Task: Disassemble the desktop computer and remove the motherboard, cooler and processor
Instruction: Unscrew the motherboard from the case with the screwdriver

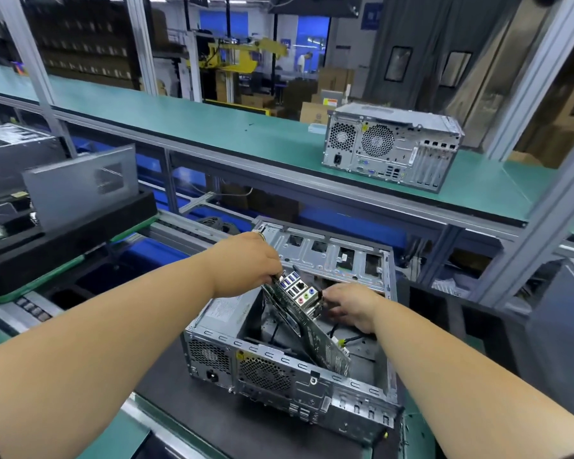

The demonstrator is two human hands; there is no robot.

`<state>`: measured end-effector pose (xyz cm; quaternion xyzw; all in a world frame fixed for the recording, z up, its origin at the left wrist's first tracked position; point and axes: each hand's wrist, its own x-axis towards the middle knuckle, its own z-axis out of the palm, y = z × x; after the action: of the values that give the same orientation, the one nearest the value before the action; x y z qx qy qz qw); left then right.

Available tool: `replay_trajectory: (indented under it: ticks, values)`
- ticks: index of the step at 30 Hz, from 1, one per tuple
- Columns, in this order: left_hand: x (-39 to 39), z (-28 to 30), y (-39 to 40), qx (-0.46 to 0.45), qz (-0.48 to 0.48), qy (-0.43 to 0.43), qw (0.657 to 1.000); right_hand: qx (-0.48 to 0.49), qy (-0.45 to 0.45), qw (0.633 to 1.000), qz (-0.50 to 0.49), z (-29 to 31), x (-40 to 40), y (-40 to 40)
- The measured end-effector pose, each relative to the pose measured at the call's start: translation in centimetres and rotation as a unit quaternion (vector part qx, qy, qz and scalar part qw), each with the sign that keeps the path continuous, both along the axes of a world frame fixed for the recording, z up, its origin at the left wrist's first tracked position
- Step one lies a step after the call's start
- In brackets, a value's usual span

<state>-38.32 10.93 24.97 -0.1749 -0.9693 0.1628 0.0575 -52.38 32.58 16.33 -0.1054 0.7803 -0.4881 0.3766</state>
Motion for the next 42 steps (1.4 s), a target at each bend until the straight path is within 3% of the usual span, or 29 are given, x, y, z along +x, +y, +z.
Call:
replay_trajectory:
  ticks: [6,8,10,12,15,17,19,21,25,28,31,35,42]
  values:
    - [0.2,-0.4,0.0,0.056,0.004,0.007,0.998,-0.041,-0.045,0.996,-0.066,-0.9,0.3,-0.5]
    - [0.6,-0.7,0.1,0.133,0.023,0.009,0.991,-0.040,-0.057,0.994,-0.079,-1.3,0.4,-0.6]
    - [1.1,-1.1,0.3,0.271,0.082,-0.008,0.959,-0.046,-0.074,0.992,-0.090,-1.5,0.6,-0.7]
    - [1.4,-1.7,1.0,0.431,0.176,0.014,0.885,-0.038,-0.086,0.992,-0.088,-1.5,0.9,-0.7]
    - [1.3,-2.0,2.4,0.582,0.357,0.069,0.728,-0.046,-0.116,0.990,-0.067,-1.3,1.2,-1.0]
    - [1.2,-2.2,3.1,0.631,0.447,0.001,0.634,-0.076,-0.126,0.988,-0.036,-1.0,1.4,-1.2]
    - [1.3,-2.5,3.9,0.687,0.459,-0.077,0.558,-0.083,-0.109,0.990,-0.005,-0.5,2.0,-1.5]
    - [1.3,-2.7,4.7,0.726,0.441,-0.105,0.517,-0.084,-0.094,0.992,0.000,-0.3,2.3,-1.7]
    - [0.6,-2.5,5.8,0.723,0.441,-0.067,0.528,-0.115,-0.073,0.991,-0.013,-0.4,2.4,-2.0]
    - [0.2,-1.6,6.1,0.746,0.424,-0.041,0.511,-0.127,-0.063,0.990,-0.021,-0.1,2.3,-2.2]
    - [0.3,-0.6,6.0,0.744,0.423,0.000,0.518,-0.124,-0.048,0.991,-0.016,0.9,2.0,-2.5]
    - [0.8,1.0,6.0,0.772,0.400,0.037,0.494,-0.141,-0.036,0.989,-0.011,2.4,1.7,-2.8]
    - [2.4,4.1,5.5,0.759,0.350,0.068,0.544,-0.181,-0.025,0.982,-0.038,5.3,3.1,-3.4]
